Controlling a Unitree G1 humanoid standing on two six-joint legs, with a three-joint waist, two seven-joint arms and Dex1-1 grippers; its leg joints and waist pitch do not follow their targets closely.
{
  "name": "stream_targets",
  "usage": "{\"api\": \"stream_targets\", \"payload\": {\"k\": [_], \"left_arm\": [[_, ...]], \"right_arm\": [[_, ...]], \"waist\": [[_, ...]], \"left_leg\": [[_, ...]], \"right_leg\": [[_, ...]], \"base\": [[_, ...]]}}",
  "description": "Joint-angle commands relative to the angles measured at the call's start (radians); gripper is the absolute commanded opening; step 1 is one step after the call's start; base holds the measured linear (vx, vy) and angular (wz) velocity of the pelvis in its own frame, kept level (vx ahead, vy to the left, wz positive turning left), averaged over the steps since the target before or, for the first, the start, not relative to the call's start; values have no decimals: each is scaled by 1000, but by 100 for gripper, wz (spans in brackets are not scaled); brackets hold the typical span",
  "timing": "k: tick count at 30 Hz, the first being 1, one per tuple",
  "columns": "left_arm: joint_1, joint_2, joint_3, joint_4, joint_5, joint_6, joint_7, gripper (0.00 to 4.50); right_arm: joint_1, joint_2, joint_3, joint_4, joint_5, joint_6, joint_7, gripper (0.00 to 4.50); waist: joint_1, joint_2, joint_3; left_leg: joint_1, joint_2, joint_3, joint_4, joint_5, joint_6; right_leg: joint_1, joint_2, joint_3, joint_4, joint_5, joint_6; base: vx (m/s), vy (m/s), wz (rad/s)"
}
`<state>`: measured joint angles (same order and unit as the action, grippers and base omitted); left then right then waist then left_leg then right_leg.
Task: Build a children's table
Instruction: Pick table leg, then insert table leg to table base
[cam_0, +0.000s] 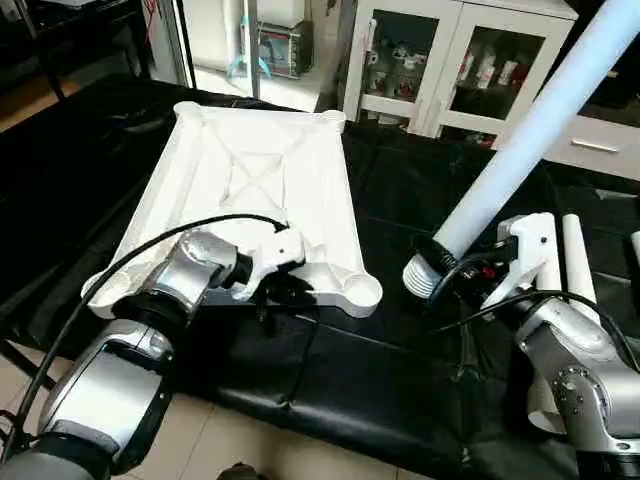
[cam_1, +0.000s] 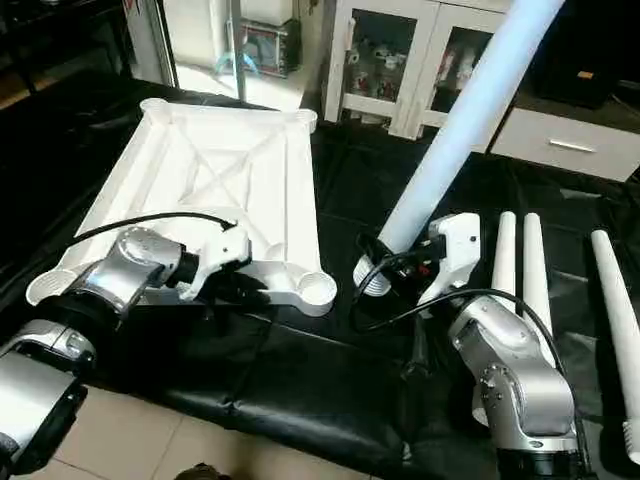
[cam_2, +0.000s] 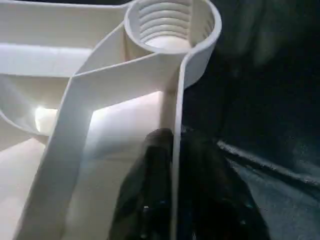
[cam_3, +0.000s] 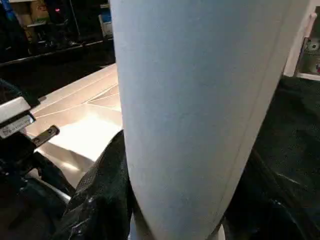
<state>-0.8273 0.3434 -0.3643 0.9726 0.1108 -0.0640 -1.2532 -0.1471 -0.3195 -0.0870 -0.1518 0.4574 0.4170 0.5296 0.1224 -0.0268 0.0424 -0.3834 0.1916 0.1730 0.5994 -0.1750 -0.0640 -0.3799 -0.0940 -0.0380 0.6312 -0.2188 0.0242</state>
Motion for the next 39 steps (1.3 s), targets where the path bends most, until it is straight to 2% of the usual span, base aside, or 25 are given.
{"api": "stream_targets", "payload": {"k": [1, 6, 8, 9, 10, 11, 13, 15, 17, 20, 22, 26, 28, 31, 39], "left_arm": [[70, -2, -62, -13, 44, 10, -17, 27], [150, 10, -60, -117, 56, 30, 28, 1], [213, 4, -29, -248, 24, 71, 72, 1], [237, 5, -22, -307, 14, 91, 78, 1], [253, 6, -23, -344, 10, 104, 76, 1], [270, 7, -23, -387, 6, 127, 76, 1], [317, 5, -22, -492, -9, 181, 78, 1], [338, 0, -21, -532, -16, 206, 87, 1], [356, -2, -19, -564, -19, 227, 95, 1], [373, -3, -22, -585, -15, 232, 102, 1], [382, -1, -23, -604, -11, 244, 104, 1], [403, 0, -16, -654, -2, 276, 126, 1], [407, 2, -14, -664, 2, 277, 133, 1], [415, 6, -15, -686, 3, 293, 134, 1], [437, 23, -16, -732, 4, 309, 131, 0]], "right_arm": [[-16, -6, 2, -12, -8, 5, 4, 188], [-23, 0, 8, -11, 7, 18, 12, 188], [-20, 6, 7, -21, 32, 42, 13, 188], [-16, 8, 8, -26, 46, 57, 16, 188], [-12, 8, 9, -30, 58, 70, 20, 188], [-6, 7, 10, -35, 72, 86, 26, 188], [6, 4, 17, -42, 106, 124, 48, 188], [10, 2, 25, -40, 111, 133, 60, 188], [6, 5, 31, -39, 119, 141, 68, 188], [-11, 5, 54, -22, 103, 132, 85, 188], [-18, 2, 64, -13, 92, 127, 93, 188], [-39, -6, 92, 8, 82, 125, 125, 188], [-52, -8, 114, 36, 64, 110, 146, 188], [-67, -8, 135, 73, 36, 86, 158, 188], [-105, 1, 168, 157, -12, 31, 178, 186]], "waist": [[-1, 2, -58], [-7, 2, -59], [-8, -3, -58], [-9, 0, -57], [-12, -9, -55], [-11, -3, -56], [-12, -5, -54], [-13, -6, -52], [-13, -9, -52], [-12, -6, -52], [-12, -10, -53], [-14, -10, -55], [-13, -15, -55], [-13, -11, -56], [-16, -14, -57]], "left_leg": [[27, 40, -11, -88, -222, -14], [24, 38, -8, -86, -196, 5], [23, 41, -7, -87, -204, 12], [24, 43, -7, -89, -209, 11], [22, 41, -5, -89, -213, 14], [24, 42, -6, -90, -220, 13], [23, 42, -5, -92, -226, 12], [22, 41, -5, -92, -233, 10], [20, 39, -4, -93, -231, 4], [19, 38, -5, -93, -228, 1], [20, 37, -4, -93, -219, 4], [18, 37, -3, -90, -188, 15], [16, 36, -1, -89, -172, 23], [17, 36, -1, -88, -159, 24], [17, 35, 1, -85, -140, 34]], "right_leg": [[34, -57, 29, -68, -17, -225], [35, -55, 29, -67, 9, -229], [33, -57, 30, -70, -33, -223], [31, -57, 29, -71, -49, -221], [29, -53, 30, -74, -71, -216], [29, -55, 31, -74, -95, -211], [26, -54, 32, -77, -122, -200], [23, -53, 32, -81, -146, -191], [21, -52, 33, -86, -171, -175], [20, -52, 33, -86, -181, -162], [19, -51, 33, -86, -176, -157], [21, -50, 32, -81, -136, -161], [22, -49, 32, -81, -124, -162], [20, -49, 31, -79, -116, -169], [23, -48, 31, -75, -74, -184]], "base": [[0, 0, 0], [0, 0, 0], [0, 0, 0], [0, 0, 0], [0, 0, 0], [0, 0, 0], [0, 0, 0], [0, 0, 0], [0, 0, 0], [0, 0, 0], [0, 0, 0], [0, 0, 0], [0, 0, 0], [0, 0, 0], [0, 0, 0]]}}
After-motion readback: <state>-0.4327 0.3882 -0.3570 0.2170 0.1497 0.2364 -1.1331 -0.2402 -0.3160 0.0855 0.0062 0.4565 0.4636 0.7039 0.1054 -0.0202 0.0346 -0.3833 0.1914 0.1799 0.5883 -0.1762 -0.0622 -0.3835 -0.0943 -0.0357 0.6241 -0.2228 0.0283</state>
